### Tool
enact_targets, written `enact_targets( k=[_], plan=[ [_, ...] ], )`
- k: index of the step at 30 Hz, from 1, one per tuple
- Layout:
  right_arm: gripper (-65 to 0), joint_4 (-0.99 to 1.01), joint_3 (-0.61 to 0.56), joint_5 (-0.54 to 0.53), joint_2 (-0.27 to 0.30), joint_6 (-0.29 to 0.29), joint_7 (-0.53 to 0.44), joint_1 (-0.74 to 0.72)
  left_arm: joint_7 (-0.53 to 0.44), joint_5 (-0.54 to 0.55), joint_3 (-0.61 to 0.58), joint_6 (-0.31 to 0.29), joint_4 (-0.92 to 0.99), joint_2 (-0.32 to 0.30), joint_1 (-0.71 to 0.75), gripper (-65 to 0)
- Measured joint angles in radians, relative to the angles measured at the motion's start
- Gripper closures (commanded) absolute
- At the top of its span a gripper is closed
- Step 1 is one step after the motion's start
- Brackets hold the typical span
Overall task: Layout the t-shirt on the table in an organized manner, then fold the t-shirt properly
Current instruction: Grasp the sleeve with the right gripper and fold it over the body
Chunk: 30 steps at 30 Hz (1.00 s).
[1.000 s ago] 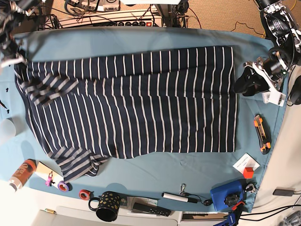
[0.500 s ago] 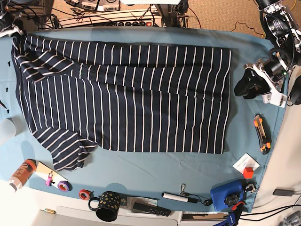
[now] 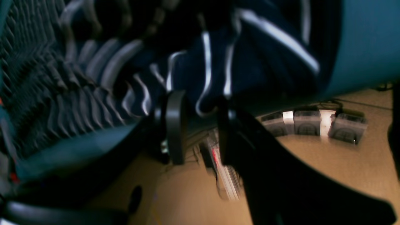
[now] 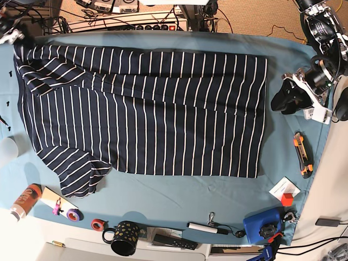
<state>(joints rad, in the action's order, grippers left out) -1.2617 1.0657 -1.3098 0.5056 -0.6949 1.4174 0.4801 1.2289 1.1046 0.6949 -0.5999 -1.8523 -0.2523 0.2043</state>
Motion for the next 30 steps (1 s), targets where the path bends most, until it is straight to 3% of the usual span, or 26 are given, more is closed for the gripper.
enact_targets(
  k=[4, 11, 14, 15, 21, 25, 30],
  plan=[
    [-17.0, -0.003, 0.007, -0.126, 0.107, -0.002, -0.007, -0.004, 0.0, 0.0, 0.0, 0.0, 0.0, 0.0, 0.0, -24.1],
    [-16.9, -0.001, 0.051, -0.1, 0.183, -0.003, 0.0, -0.185, 0.0, 0.0, 0.0, 0.0, 0.0, 0.0, -0.001, -24.1],
    [-16.9, -0.002, 0.013, 0.096, 0.206, -0.003, -0.011, -0.324, 0.0, 0.0, 0.0, 0.0, 0.0, 0.0, 0.0, -24.1],
    [-16.9, -0.001, -0.023, 0.181, 0.206, -0.004, -0.058, -0.359, 0.0, 0.0, 0.0, 0.0, 0.0, 0.0, -0.001, -24.1],
    [-16.9, 0.003, -0.385, 0.592, 0.206, -0.003, -0.517, -0.538, 0.0, 0.0, 0.0, 0.0, 0.0, 0.0, 0.0, -24.1],
    [-16.9, 0.026, -0.652, 0.838, 0.198, 0.141, -0.604, -0.669, 0.0, 0.0, 0.0, 0.0, 0.0, 0.0, 0.0, -24.1],
    [-16.9, 0.182, -0.915, 0.954, 0.151, 0.198, -0.656, -0.792, -0.001, 0.0, 0.0, 0.0, 0.0, 0.0, -0.001, -24.1]
  ],
)
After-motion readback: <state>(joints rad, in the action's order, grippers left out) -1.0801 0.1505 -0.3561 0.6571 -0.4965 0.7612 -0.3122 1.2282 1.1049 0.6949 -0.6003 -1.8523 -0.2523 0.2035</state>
